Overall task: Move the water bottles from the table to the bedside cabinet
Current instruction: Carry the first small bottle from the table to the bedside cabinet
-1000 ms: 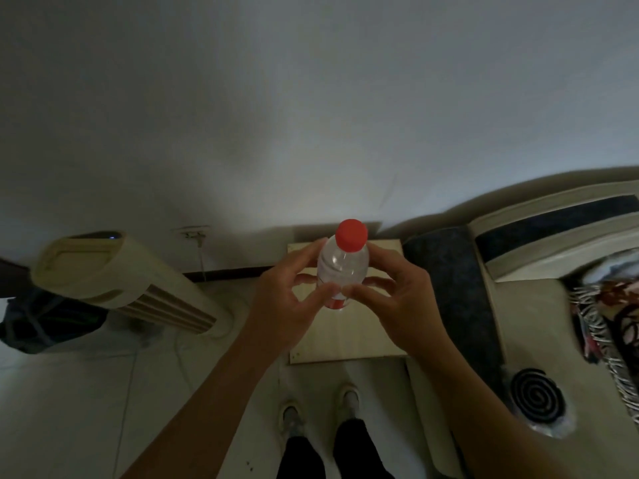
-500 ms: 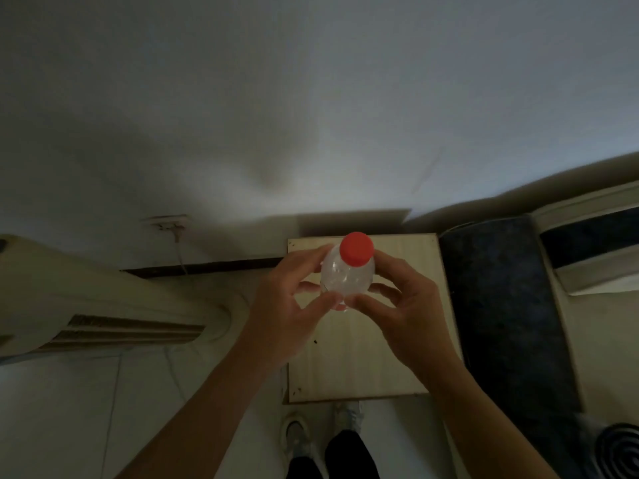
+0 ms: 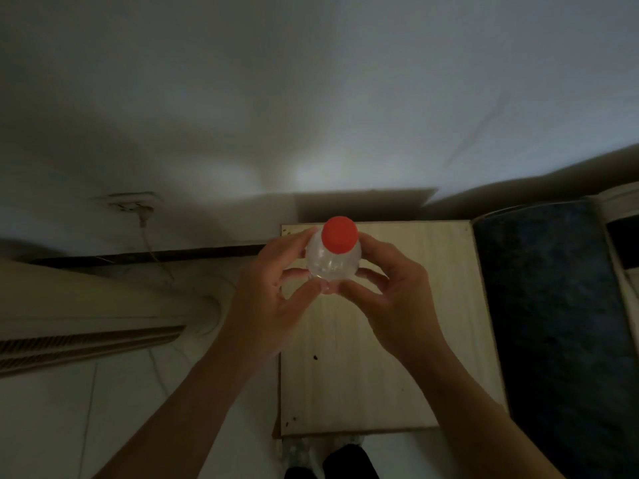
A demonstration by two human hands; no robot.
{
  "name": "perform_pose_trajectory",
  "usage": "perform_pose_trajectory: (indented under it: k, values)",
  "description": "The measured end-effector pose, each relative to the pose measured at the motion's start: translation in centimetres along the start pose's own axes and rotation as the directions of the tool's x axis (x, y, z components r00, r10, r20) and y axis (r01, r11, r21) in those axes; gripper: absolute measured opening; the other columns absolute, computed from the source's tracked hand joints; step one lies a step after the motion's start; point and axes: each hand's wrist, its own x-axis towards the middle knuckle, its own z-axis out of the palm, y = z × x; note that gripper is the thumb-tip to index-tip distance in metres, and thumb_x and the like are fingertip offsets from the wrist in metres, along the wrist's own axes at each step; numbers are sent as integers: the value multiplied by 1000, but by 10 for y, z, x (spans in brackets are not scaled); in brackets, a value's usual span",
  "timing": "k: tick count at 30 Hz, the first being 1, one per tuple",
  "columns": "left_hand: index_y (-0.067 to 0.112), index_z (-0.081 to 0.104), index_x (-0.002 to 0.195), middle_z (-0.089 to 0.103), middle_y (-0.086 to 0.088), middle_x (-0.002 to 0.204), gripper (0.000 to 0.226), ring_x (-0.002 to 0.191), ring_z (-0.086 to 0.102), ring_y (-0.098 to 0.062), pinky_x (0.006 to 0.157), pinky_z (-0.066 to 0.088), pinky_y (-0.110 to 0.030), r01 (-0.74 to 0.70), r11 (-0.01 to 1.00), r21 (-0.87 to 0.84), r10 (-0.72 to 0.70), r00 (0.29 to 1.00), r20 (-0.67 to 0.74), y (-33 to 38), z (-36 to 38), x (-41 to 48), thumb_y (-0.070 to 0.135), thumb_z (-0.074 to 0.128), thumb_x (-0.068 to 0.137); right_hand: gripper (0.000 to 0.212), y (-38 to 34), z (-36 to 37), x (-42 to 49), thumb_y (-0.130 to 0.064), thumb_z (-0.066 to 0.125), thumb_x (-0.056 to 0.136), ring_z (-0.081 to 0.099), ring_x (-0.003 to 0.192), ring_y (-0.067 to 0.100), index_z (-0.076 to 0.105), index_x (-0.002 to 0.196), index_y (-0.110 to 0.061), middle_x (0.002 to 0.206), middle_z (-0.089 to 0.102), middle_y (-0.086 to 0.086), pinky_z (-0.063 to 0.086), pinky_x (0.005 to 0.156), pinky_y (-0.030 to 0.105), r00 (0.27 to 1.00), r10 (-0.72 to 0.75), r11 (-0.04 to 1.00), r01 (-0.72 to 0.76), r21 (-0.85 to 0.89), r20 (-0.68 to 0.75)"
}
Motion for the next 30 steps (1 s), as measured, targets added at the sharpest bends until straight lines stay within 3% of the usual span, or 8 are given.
perform_pose_trajectory:
  k: [5, 12, 19, 23, 30]
  values:
    - [26, 54, 135, 59, 11, 130, 52, 118, 62, -9, 91, 54, -22, 9, 1000, -15, -9, 1000, -2, -12, -5, 3, 30, 67, 85, 67, 9, 11, 6, -18, 84, 76, 61, 117, -6, 59, 138, -19, 127, 65, -11, 49, 92, 7, 1000, 22, 1000, -22, 9, 9]
    - [34, 51, 131, 57, 12, 130, 50, 116, 63, -9, 93, 54, -23, 24, 1000, -19, -24, 1000, -14, -18, -8, 6, 40, 63, 82, 67, 15, 19, 14, -15, 83, 77, 60, 120, -3, 58, 139, -19, 132, 64, -7, 48, 95, 8, 999, 30, 1000, -30, 0, 29]
    - [18, 53, 139, 57, 6, 132, 51, 117, 61, -8, 97, 55, -28, 67, 997, 25, -67, 997, -31, -32, -10, 14, 14, 69, 90, 66, 18, 28, 27, -12, 80, 79, 60, 119, -5, 56, 139, -21, 135, 63, -7, 47, 96, 7, 998, 44, 999, -44, 0, 48]
    - [16, 51, 141, 57, 1, 134, 54, 118, 62, -12, 96, 56, -32, 81, 996, 37, -80, 996, -27, -35, -12, 20, 13, 70, 90, 69, 22, 32, 34, -11, 82, 79, 60, 125, 2, 56, 142, -19, 139, 63, -4, 49, 99, 11, 997, 61, 998, -61, 7, 47]
    - [22, 50, 140, 55, 5, 134, 54, 120, 59, -6, 98, 53, -23, 101, 993, 57, -100, 995, -22, -38, -11, 20, 18, 69, 90, 66, 24, 33, 32, -9, 79, 80, 59, 127, 4, 56, 141, -19, 139, 63, -4, 48, 105, 17, 997, 69, 997, -71, 29, 43]
